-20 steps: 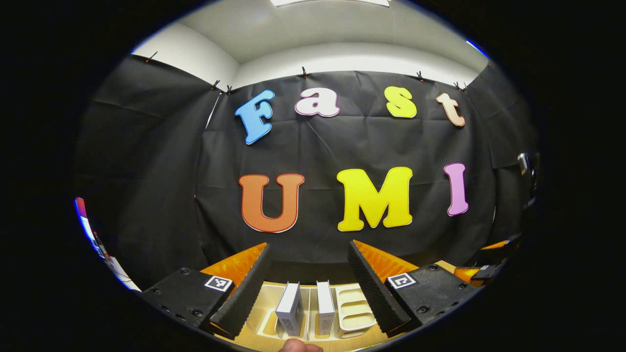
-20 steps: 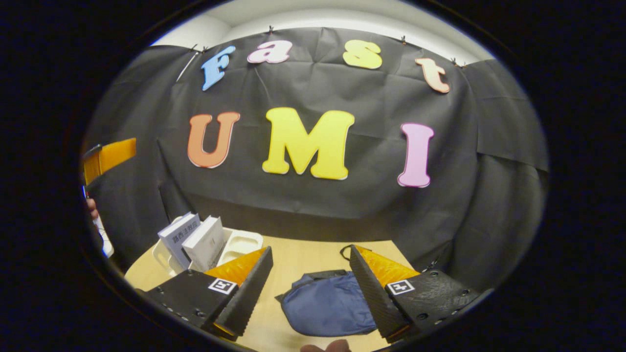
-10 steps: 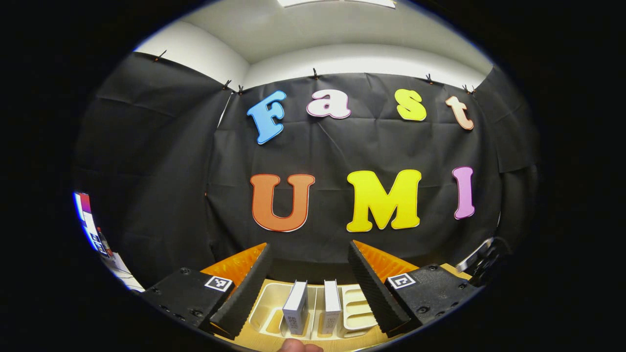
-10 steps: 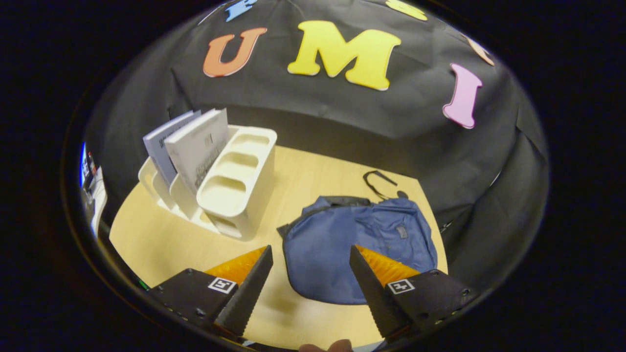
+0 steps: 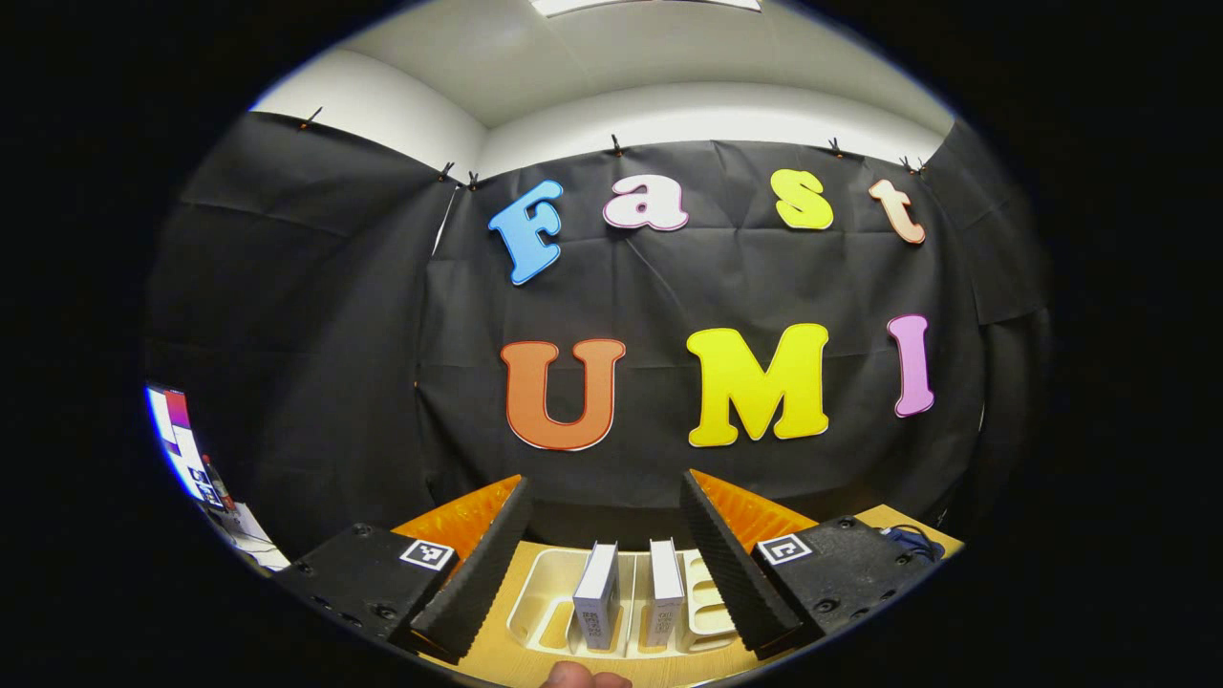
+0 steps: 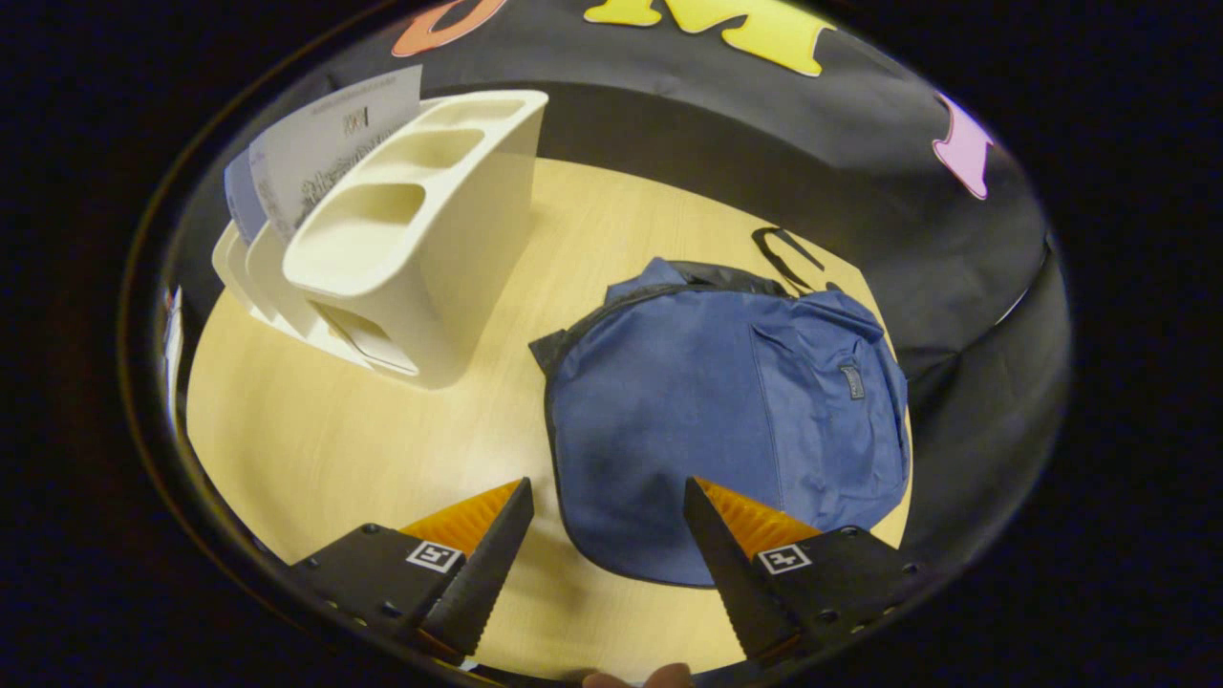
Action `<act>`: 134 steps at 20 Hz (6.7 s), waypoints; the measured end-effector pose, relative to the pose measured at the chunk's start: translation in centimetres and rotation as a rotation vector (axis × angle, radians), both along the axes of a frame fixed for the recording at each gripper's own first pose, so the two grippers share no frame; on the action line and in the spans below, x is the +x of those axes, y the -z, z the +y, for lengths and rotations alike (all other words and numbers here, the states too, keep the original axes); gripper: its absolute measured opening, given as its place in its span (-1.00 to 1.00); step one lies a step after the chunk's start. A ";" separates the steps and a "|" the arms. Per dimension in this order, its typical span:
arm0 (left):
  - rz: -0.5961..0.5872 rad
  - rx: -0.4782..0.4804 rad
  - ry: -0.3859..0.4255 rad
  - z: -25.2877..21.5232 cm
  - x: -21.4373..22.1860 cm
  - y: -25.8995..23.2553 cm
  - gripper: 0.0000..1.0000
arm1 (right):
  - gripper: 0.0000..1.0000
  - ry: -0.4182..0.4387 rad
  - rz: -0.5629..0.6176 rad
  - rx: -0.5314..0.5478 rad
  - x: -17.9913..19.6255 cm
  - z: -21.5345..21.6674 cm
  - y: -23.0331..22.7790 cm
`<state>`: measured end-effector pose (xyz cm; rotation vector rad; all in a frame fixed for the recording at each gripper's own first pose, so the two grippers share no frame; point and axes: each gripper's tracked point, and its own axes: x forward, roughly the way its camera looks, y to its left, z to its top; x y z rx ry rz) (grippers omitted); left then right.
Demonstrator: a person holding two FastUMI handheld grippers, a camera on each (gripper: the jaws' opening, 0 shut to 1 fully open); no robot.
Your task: Open the schoolbag, grab two books from the bookshelf and put them into the schoolbag.
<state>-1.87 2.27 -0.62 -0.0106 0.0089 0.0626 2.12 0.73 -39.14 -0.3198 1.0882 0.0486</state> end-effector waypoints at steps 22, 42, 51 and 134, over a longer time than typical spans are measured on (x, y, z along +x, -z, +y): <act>0.030 -0.006 -0.032 2.2 -0.3 0.9 0.97 | -0.40 0.143 0.064 -0.110 1.6 -0.8 3.1; 0.105 -0.053 0.055 -2.3 1.8 3.6 0.98 | -0.99 0.125 -0.057 0.200 2.0 -8.1 -13.9; 0.179 -0.045 0.094 -5.0 3.6 5.3 0.99 | -0.99 0.122 -0.066 0.224 3.0 -14.8 -18.6; 1.144 -0.523 0.603 -14.4 4.0 7.6 -0.18 | -0.94 0.073 -0.017 0.322 3.6 -22.8 -19.2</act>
